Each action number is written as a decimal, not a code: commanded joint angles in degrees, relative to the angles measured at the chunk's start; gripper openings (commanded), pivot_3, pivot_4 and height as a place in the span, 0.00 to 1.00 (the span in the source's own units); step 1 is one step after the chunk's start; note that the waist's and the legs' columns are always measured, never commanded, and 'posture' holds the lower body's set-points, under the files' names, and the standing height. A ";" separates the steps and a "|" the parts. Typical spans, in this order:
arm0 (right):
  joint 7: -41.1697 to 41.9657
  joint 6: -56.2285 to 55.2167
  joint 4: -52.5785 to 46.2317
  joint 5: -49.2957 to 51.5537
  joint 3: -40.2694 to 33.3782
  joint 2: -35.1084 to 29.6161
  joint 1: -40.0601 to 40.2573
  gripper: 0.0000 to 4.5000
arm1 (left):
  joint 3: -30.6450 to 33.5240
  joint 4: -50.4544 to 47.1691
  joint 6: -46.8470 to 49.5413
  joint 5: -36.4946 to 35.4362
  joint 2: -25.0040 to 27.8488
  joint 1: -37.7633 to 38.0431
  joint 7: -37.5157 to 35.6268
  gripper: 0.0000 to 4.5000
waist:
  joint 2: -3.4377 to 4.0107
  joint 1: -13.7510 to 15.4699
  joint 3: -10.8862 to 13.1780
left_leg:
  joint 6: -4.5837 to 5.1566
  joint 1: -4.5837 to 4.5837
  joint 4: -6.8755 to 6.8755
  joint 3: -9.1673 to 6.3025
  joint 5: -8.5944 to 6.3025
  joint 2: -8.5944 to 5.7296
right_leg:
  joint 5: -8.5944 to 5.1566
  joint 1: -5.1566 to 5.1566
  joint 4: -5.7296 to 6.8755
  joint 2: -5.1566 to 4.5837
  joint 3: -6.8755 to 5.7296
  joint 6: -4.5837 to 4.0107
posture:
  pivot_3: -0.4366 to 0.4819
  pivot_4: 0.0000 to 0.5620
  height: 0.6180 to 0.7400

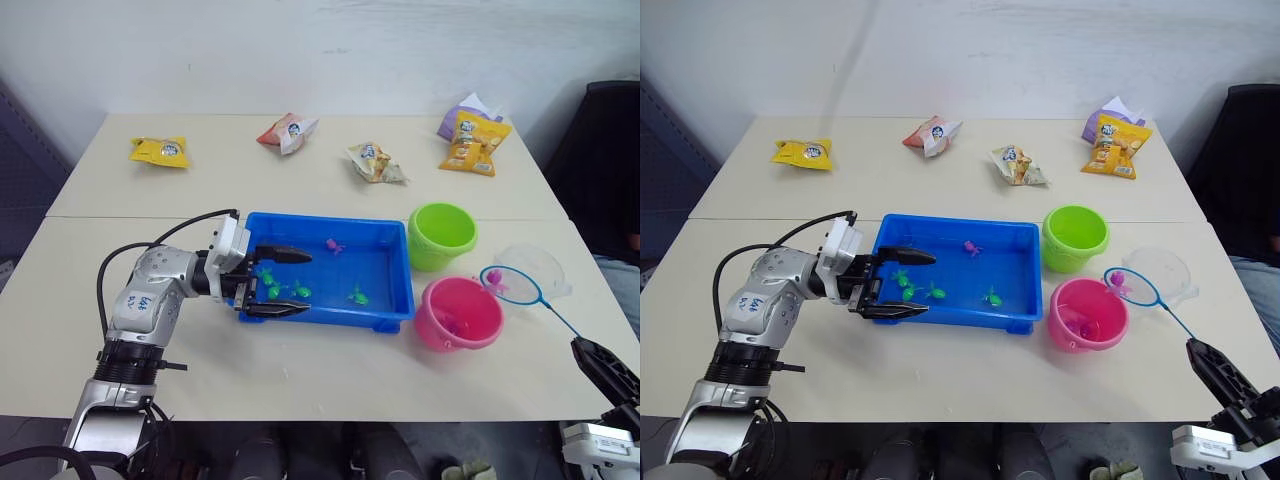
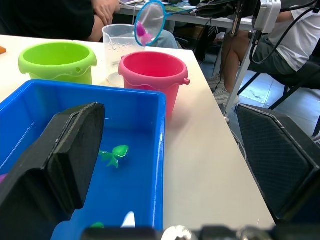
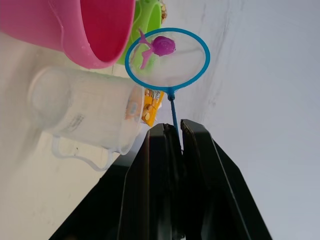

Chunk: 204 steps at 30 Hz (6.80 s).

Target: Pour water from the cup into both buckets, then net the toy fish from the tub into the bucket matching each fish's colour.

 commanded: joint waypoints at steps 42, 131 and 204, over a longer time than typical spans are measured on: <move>0.40 12.95 -11.27 13.50 7.09 -3.61 8.17 0.00 | -0.05 0.44 -5.05 0.98 0.51 0.91 2.65 1.00 | -0.01 -0.07 -0.03 | -0.02 0.06 -0.03 0.03 0.03 0.06 | -0.05 -0.01 0.09 0.14 0.16 0.00 | 0.48 0.27 1.00; 37.95 90.34 -39.00 95.60 6.01 -5.90 -10.00 0.00 | 1.19 9.58 -9.01 0.50 0.01 -2.94 -0.84 1.00 | -0.11 1.54 -0.01 | 0.60 -0.43 0.03 -0.49 -0.21 -0.04 | -0.02 -0.02 -0.17 -0.14 -0.55 0.03 | 0.48 0.27 1.00; 24.03 125.75 -21.41 76.86 65.20 -22.70 -63.54 0.00 | 10.49 -5.75 -2.10 -0.20 8.67 11.18 10.27 1.00 | -0.09 0.03 0.00 | 0.39 -0.40 0.11 -0.56 -0.04 -0.02 | -0.09 -0.14 0.11 -0.31 -0.46 -0.12 | 0.48 0.27 1.00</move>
